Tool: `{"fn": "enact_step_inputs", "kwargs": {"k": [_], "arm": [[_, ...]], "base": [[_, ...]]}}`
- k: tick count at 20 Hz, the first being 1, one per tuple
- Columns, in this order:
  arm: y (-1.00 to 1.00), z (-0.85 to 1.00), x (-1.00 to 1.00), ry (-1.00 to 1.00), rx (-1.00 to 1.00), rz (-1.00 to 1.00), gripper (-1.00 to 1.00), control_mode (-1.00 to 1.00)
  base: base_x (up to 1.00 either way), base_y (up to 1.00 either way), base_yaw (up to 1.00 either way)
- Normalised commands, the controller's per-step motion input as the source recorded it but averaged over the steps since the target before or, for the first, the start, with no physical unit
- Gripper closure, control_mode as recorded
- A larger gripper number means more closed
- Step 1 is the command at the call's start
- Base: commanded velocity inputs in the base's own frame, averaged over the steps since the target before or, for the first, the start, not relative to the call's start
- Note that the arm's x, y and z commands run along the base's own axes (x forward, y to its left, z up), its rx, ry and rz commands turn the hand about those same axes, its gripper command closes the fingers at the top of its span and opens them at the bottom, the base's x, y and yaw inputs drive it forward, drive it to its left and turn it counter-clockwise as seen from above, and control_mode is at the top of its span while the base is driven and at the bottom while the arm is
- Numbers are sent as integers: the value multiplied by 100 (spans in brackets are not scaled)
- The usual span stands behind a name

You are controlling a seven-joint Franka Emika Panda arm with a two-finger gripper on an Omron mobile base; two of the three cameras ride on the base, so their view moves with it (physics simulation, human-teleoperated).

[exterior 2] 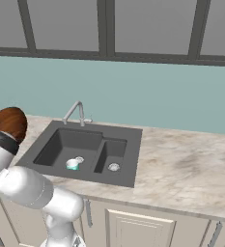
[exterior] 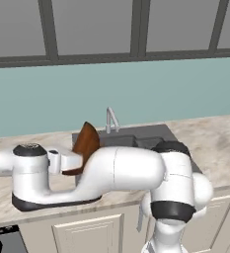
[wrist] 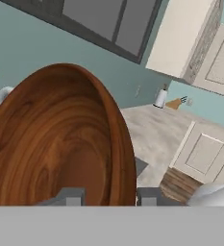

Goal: Place the mug in the left basin and the bowl in the right basin of the sink.

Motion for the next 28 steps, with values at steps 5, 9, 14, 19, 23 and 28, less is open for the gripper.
{"fn": "enact_step_inputs", "kwargs": {"k": [5,9,14,19,23,28], "arm": [[-100,-24,-9,-22,2,-7,100,-100],[-100,-4,0,-21,8,-8,100,-100],[-93,0,0,-19,13,-9,100,-100],[-88,-3,0,-11,20,-8,100,-100],[-86,-18,0,-5,20,-6,100,-100],[-84,-33,6,-3,19,-4,100,-100]], "base": [[0,0,0],[0,0,0],[0,0,0],[0,0,0],[0,0,0],[0,0,0]]}}
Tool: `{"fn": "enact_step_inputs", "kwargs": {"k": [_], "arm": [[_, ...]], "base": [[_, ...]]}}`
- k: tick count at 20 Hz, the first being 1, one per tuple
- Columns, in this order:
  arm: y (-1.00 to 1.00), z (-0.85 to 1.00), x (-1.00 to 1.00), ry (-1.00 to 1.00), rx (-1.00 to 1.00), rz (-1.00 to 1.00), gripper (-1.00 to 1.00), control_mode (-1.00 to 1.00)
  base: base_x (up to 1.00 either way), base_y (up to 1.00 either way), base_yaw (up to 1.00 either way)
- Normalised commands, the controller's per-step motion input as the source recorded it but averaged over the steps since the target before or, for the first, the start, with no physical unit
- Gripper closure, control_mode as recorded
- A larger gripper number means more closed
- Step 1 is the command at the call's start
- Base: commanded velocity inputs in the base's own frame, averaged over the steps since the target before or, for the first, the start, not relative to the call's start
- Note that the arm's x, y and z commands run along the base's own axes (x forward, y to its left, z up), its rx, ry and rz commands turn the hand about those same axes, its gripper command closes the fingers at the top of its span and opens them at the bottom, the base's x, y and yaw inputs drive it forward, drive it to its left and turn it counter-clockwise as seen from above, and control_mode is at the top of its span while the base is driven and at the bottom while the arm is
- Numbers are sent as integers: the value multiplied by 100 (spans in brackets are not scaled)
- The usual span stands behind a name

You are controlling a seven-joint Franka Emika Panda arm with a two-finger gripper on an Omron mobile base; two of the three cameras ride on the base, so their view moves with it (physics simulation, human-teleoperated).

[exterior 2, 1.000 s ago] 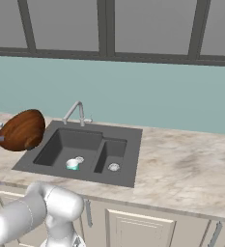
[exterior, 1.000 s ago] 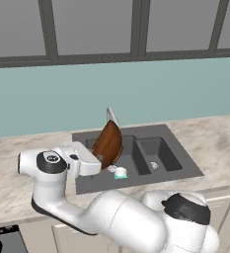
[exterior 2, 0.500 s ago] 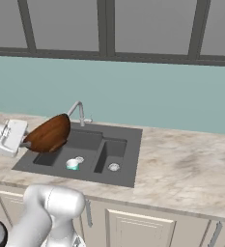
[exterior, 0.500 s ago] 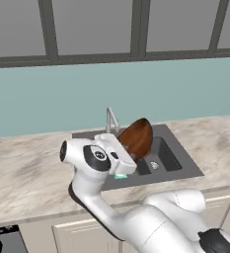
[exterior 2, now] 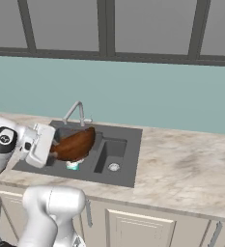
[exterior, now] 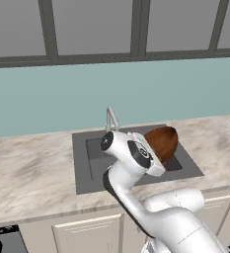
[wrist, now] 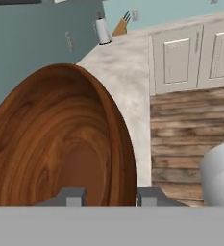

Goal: Place the mug in the left basin and the bowl in the right basin of the sink.

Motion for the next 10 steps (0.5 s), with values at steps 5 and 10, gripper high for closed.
{"fn": "enact_step_inputs", "kwargs": {"k": [5,10], "arm": [[-76,-33,5,-4,14,-1,100,-100],[-69,-28,23,-3,6,-3,100,-100]], "base": [[0,0,0],[0,0,0]]}}
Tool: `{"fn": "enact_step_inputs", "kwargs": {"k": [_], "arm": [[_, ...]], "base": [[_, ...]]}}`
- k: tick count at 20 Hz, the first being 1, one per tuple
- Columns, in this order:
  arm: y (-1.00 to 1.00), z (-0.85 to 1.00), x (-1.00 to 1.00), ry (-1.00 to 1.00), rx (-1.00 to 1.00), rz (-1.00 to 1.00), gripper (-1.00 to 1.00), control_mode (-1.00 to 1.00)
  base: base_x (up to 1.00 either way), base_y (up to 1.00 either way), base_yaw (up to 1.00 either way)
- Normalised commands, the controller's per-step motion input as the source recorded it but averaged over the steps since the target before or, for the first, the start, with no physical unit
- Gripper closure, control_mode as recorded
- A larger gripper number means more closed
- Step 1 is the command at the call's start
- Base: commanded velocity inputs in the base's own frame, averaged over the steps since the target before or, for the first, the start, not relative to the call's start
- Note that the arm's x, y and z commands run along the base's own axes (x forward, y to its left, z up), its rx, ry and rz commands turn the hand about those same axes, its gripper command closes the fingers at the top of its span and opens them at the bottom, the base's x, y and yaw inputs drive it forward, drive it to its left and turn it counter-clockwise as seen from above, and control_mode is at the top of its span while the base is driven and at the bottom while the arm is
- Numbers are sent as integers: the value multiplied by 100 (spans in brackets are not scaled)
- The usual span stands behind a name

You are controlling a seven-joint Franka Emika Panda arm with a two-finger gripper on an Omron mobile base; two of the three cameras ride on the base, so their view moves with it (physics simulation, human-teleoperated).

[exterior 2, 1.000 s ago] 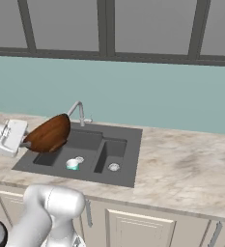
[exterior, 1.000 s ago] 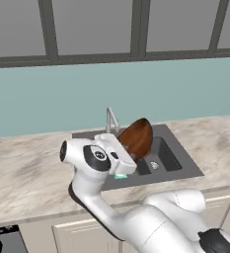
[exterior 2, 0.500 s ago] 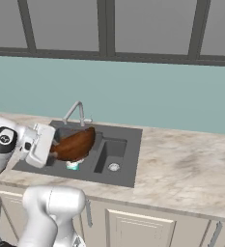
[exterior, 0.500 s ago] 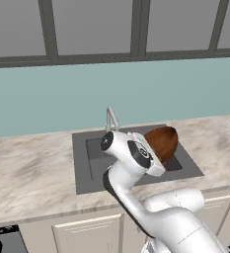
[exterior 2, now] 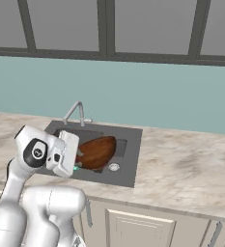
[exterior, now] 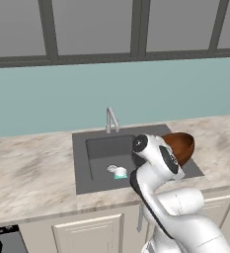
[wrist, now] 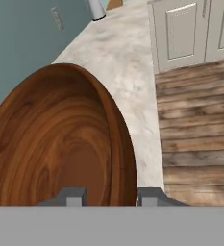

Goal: Place the mug in the left basin and the bowl in the right basin of the sink.

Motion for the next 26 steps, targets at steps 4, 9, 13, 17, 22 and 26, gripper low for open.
{"fn": "enact_step_inputs", "kwargs": {"k": [4,9,13,17,22,26], "arm": [[-64,-32,49,-1,7,-6,100,-100],[-46,-31,55,0,5,-8,100,-100],[-29,-27,44,0,5,-7,100,-100],[-8,-21,22,-2,2,-6,100,-100],[-9,-12,21,-2,0,-7,100,-100],[-12,-10,21,-2,0,-7,100,-100]], "base": [[0,0,0],[0,0,0],[0,0,0],[0,0,0],[0,0,0],[0,0,0]]}}
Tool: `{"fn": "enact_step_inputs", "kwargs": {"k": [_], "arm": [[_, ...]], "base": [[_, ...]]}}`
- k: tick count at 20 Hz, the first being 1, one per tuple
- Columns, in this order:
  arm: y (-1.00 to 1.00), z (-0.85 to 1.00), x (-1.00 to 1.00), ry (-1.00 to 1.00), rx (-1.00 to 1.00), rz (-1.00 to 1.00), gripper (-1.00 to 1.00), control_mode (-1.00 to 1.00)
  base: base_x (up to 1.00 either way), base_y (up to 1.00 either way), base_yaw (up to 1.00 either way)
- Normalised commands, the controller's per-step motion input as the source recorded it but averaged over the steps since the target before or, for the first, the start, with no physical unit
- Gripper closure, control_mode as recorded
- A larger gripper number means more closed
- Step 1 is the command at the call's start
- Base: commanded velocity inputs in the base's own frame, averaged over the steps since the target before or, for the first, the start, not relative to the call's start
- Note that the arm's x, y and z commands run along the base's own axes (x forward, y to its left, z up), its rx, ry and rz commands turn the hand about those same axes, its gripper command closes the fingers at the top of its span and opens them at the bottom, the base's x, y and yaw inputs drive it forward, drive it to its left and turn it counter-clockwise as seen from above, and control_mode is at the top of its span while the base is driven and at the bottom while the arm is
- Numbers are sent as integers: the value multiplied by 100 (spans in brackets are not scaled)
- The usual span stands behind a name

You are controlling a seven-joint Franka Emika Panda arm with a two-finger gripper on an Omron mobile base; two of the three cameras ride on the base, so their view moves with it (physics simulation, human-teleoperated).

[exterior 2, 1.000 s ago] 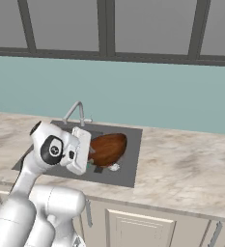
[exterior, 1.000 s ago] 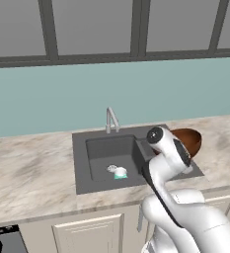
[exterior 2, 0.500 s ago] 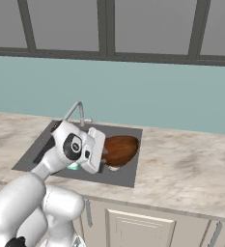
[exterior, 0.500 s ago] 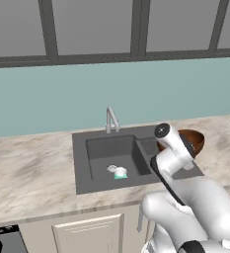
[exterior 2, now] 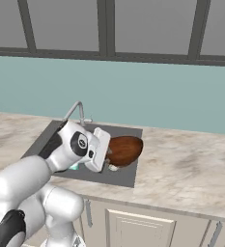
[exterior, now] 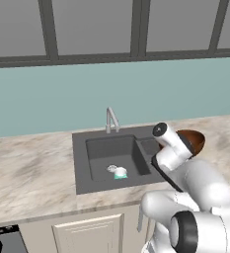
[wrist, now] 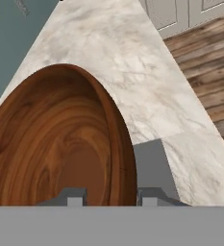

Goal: Place the mug in the left basin and the bowl in the right basin of the sink.

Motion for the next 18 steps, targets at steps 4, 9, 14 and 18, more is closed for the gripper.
{"fn": "enact_step_inputs", "kwargs": {"k": [4,9,14,18], "arm": [[-19,-10,31,-1,0,-7,100,-100],[-17,-11,26,-2,0,-5,100,-100],[-11,-8,21,-2,0,-4,100,-100],[0,-11,18,-2,0,-2,100,-100]], "base": [[0,0,0],[0,0,0],[0,0,0],[0,0,0]]}}
